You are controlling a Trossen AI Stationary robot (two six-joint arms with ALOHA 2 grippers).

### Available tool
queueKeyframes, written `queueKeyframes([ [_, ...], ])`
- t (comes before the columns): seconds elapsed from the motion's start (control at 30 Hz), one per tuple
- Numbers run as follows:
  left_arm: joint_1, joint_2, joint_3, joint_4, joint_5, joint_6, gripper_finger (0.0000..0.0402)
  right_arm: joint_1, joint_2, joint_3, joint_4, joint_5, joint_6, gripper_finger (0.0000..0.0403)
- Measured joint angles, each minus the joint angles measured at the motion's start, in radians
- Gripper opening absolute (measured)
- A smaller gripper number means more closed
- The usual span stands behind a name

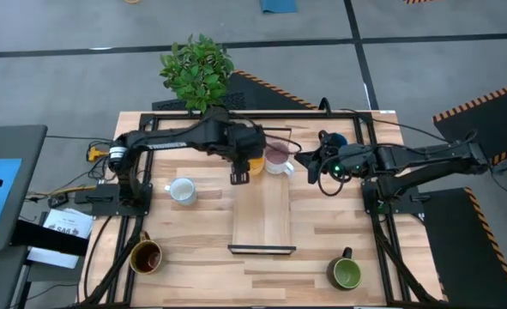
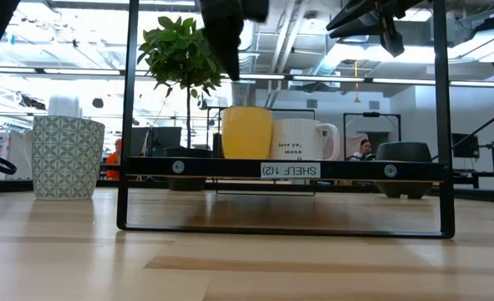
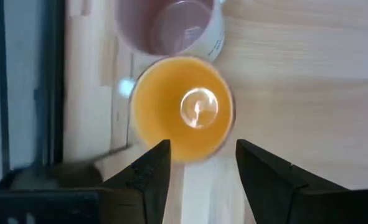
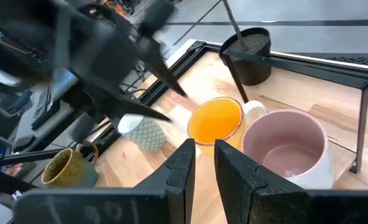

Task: Place coffee mugs
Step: Put the white blue mug on the shelf

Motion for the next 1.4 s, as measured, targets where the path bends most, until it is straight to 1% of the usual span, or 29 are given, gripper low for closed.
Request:
queueKeyframes([
  [0.07, 0.000, -0.040, 0.015, -0.014, -0.031, -0.045, 0.0167, -0.011, 0.000, 0.000, 0.000, 0.000, 0.000, 0.0088],
  [0.13, 0.000, -0.110, 0.000, -0.008, -0.055, -0.078, 0.0167, -0.021, 0.000, 0.000, 0.000, 0.000, 0.000, 0.0088],
  [0.23, 0.000, -0.245, -0.071, 0.072, -0.071, -0.129, 0.0167, -0.031, 0.000, 0.000, -0.001, 0.000, 0.000, 0.0088],
  [0.33, -0.003, -0.418, -0.230, 0.250, -0.072, -0.162, 0.0167, -0.035, 0.000, 0.000, 0.001, -0.004, 0.000, 0.0088],
  [0.43, -0.013, -0.600, -0.442, 0.463, -0.045, -0.204, 0.0167, -0.035, 0.000, 0.000, 0.017, -0.035, -0.001, 0.0088],
  [0.53, -0.033, -0.763, -0.649, 0.626, -0.027, -0.268, 0.0167, -0.035, 0.000, 0.000, 0.039, -0.065, -0.008, 0.0088],
  [0.6, -0.049, -0.852, -0.756, 0.677, -0.031, -0.305, 0.0167, -0.035, 0.000, 0.000, 0.037, -0.067, -0.008, 0.0088],
  [0.7, -0.065, -0.941, -0.838, 0.661, -0.032, -0.383, 0.0167, -0.035, 0.000, 0.000, 0.036, -0.065, -0.009, 0.0088],
  [0.77, -0.081, -0.965, -0.842, 0.574, -0.017, -0.428, 0.0167, -0.035, 0.000, 0.000, 0.036, -0.065, -0.009, 0.0088],
  [0.83, -0.106, -0.963, -0.828, 0.442, 0.014, -0.471, 0.0167, -0.035, 0.000, 0.000, 0.036, -0.064, -0.008, 0.0088],
  [0.93, -0.153, -0.926, -0.799, 0.242, 0.045, -0.544, 0.0167, -0.035, 0.000, 0.000, 0.034, -0.058, -0.008, 0.0088],
  [1.03, -0.206, -0.878, -0.798, 0.090, 0.076, -0.640, 0.0167, -0.035, 0.000, 0.000, 0.023, -0.058, -0.009, 0.0088],
  [1.13, -0.255, -0.832, -0.815, 0.035, 0.102, -0.737, 0.0167, -0.035, 0.000, 0.000, 0.015, -0.057, -0.008, 0.0088],
  [1.23, -0.293, -0.788, -0.825, 0.042, 0.100, -0.819, 0.0167, -0.035, 0.000, 0.000, 0.013, -0.055, -0.009, 0.0088],
  [1.4, -0.316, -0.693, -0.825, 0.036, 0.065, -0.876, 0.0167, -0.035, 0.000, 0.000, 0.004, -0.052, -0.009, 0.0088],
])
